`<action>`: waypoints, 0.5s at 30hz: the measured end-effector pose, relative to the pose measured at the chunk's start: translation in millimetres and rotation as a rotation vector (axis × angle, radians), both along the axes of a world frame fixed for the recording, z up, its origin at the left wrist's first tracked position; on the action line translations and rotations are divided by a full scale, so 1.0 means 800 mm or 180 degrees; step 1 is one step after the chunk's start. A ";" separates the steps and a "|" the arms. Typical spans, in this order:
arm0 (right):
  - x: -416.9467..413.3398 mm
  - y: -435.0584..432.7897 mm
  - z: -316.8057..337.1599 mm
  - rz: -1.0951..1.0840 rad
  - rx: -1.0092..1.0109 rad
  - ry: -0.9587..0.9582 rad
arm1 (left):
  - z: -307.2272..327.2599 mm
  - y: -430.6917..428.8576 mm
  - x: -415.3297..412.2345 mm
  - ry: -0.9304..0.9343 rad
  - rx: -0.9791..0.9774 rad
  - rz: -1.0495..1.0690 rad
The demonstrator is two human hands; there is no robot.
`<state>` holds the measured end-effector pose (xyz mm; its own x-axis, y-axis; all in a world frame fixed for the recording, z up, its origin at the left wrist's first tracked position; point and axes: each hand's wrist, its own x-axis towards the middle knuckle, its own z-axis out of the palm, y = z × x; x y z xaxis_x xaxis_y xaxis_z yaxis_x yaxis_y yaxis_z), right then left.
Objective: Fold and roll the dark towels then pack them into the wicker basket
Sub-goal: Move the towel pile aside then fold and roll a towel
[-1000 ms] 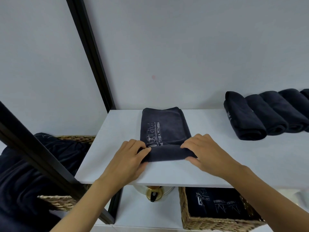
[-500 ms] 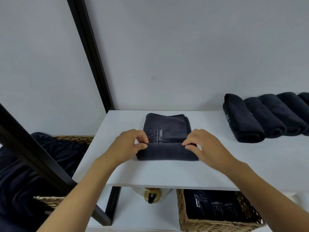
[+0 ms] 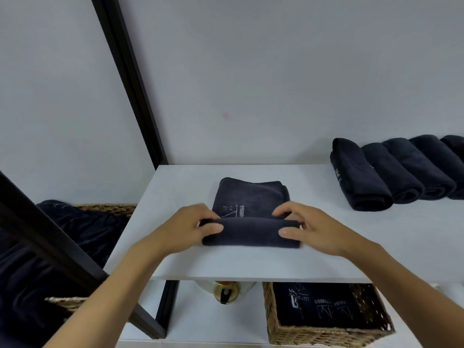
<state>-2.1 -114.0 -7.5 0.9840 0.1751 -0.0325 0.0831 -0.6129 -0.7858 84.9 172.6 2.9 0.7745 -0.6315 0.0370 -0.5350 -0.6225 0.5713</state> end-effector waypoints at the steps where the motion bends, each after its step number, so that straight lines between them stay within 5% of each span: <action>1: 0.002 -0.001 0.001 -0.0052 0.0154 0.0094 | 0.003 -0.006 0.003 0.0016 -0.0042 0.0029; 5: 0.011 0.001 -0.008 -0.0356 -0.0360 -0.0231 | -0.006 -0.029 0.009 -0.0666 -0.0441 0.0589; 10: -0.003 0.002 -0.028 -0.0372 -0.1595 -0.1627 | -0.030 -0.012 -0.004 -0.1751 -0.0121 -0.0011; 15: -0.006 -0.002 -0.032 -0.0039 -0.2296 -0.1491 | -0.037 -0.006 0.006 -0.1807 0.0448 -0.0357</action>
